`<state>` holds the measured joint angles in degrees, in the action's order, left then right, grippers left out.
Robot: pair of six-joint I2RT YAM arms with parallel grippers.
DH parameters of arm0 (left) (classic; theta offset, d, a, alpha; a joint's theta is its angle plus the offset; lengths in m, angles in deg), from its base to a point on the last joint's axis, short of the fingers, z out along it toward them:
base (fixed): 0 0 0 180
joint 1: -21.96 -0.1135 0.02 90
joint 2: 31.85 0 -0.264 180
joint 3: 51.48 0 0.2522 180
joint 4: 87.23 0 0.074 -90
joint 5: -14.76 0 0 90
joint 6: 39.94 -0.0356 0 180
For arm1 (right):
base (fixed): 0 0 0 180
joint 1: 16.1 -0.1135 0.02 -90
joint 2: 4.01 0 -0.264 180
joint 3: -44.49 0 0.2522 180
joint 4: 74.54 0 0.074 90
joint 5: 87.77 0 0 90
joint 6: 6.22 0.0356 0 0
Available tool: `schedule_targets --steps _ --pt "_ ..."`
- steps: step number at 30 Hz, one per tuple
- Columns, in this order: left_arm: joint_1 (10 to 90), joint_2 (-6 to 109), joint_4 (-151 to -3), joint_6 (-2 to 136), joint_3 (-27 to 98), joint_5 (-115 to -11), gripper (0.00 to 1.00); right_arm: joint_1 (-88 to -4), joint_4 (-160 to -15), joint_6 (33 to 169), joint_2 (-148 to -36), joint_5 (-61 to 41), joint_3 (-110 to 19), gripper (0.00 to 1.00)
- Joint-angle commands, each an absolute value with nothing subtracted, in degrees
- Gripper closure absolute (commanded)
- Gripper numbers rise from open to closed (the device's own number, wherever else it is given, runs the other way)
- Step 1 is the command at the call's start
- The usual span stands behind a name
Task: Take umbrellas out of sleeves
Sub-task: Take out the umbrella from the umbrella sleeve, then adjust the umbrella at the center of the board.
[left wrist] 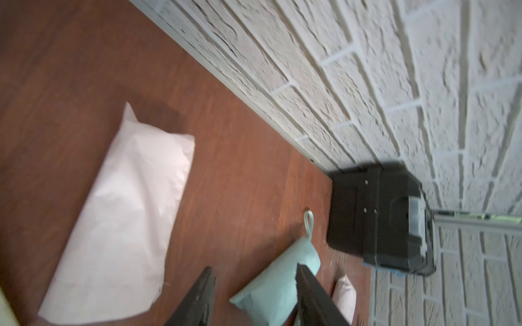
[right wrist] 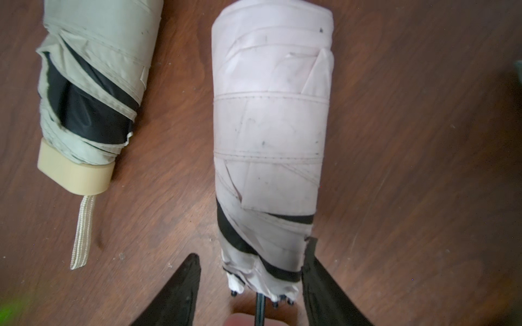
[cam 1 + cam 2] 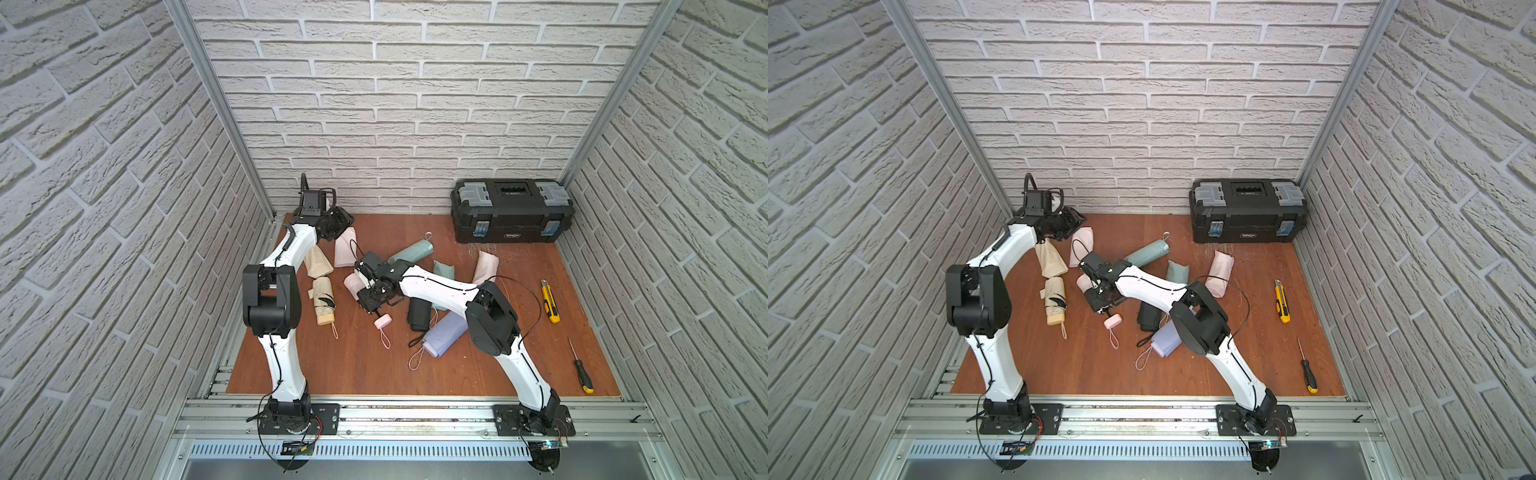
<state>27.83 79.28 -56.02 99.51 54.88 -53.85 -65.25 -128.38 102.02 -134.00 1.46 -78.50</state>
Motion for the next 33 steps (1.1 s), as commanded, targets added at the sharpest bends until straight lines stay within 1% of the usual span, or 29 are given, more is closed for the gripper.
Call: schedule_targets --steps 1,5,9,13,26,33 --pt "28.39 76.84 -54.55 94.24 48.54 -55.35 0.52 -65.5 -125.84 101.65 -126.43 2.25 -72.98 0.41" --pt "29.96 71.8 -51.93 91.1 43.34 -57.2 0.52 -65.55 -121.92 103.01 -120.96 1.99 -63.77 0.42" --pt "31.11 68.33 -46.77 87.33 41.97 -59.48 0.52 -65.67 -117.57 105.05 -115.48 1.34 -54.39 0.43" --pt "31.04 65.7 -45.29 85.63 39.65 -60.91 0.52 -66.11 -114.96 106.14 -113.07 1.26 -48.82 0.44" --pt "28.52 64.16 -42.38 81.42 37.17 -60.77 0.5 -67.87 -112.86 108.36 -111.44 1.53 -43.83 0.44" --pt "26.1 68.45 -37.77 77.68 40.67 -59.33 0.5 -68.02 -112.3 108.56 -111.76 2.13 -43.3 0.44"
